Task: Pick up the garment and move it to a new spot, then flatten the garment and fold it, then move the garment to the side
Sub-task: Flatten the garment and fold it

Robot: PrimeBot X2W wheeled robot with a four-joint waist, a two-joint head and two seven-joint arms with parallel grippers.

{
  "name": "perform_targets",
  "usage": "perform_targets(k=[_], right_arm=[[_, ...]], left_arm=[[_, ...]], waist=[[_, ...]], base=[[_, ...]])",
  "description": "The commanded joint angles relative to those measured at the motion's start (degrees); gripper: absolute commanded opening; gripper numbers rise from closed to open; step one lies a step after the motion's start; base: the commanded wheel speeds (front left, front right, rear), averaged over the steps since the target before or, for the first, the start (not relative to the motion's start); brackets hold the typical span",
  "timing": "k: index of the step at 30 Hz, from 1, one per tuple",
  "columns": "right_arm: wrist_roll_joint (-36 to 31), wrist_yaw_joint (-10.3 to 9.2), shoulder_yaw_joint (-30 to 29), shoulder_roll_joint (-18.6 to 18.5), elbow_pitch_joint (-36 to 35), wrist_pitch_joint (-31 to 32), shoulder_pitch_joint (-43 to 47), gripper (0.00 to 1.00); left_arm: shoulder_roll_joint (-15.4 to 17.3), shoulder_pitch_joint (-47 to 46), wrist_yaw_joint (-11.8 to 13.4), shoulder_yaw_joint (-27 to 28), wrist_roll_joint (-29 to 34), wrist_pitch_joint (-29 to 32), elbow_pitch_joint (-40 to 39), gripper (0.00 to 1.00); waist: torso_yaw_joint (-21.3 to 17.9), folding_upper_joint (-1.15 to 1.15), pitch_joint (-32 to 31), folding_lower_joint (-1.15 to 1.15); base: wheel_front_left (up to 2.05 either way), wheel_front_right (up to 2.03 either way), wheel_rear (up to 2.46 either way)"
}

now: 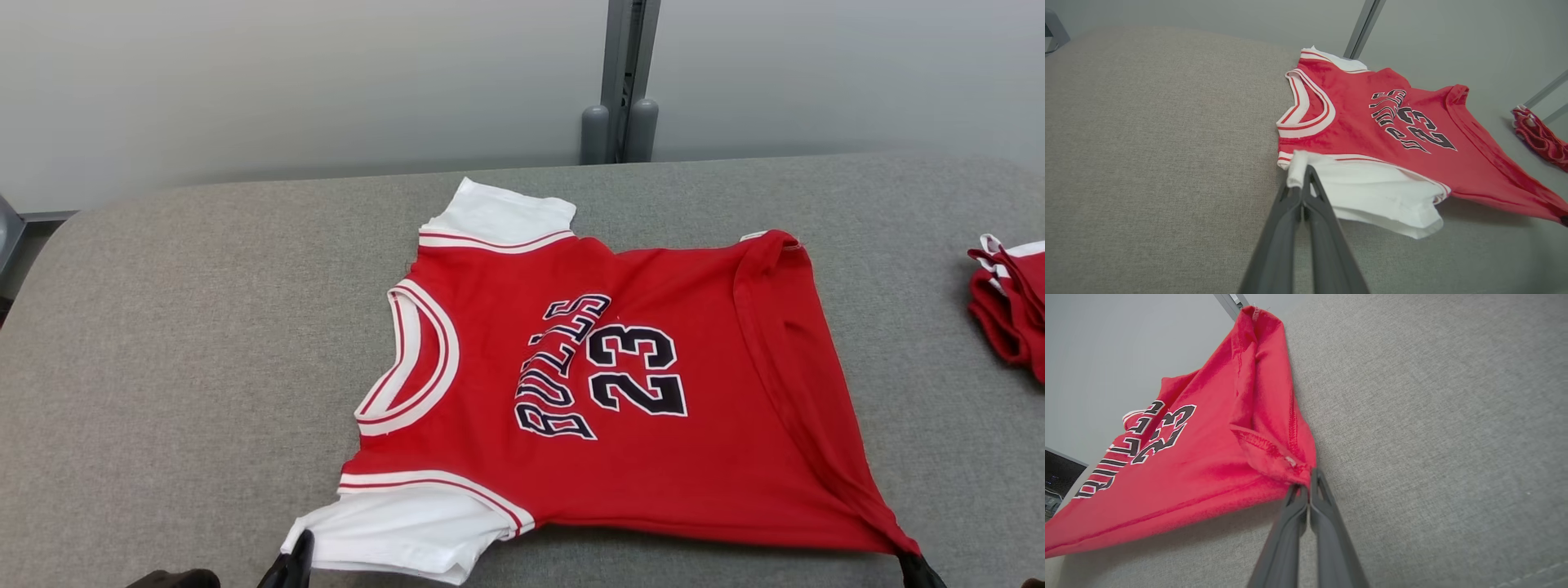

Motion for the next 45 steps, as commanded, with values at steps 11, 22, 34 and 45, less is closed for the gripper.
perform_targets(k=[11,22,34,45], right_arm=[[-6.5,0.01,-7.0,5.1,-6.8,10.6,-3.5,0.0],[-11.7,0.01,-5.5,5.6,-6.3,12.6,-14.2,0.0],[-15.1,0.01,-2.3,4.8,-3.4,7.1,-20.5,1.0],[-24.8,0.01,-0.3,3.5,-7.2,-5.5,-19.1,1.0]], left_arm=[[1.4,-11.6,-3.9,-0.5,1.3,1.7,4.3,0.0],[-0.8,-28.7,-10.9,-1.5,0.9,1.2,16.9,0.0],[-5.6,-36.6,-17.2,-3.1,0.2,-5.4,32.7,1.0],[-7.6,-31.4,-13.0,0.1,3.5,-18.9,31.3,1.0]], waist=[[-1.6,0.0,4.3,0.0],[-1.9,0.0,10.3,0.0],[-2.5,0.0,13.6,0.0],[-2.9,0.0,12.0,0.0]], base=[[0.0,0.0,0.0],[0.0,0.0,0.0],[0.0,0.0,0.0],[0.0,0.0,0.0]])
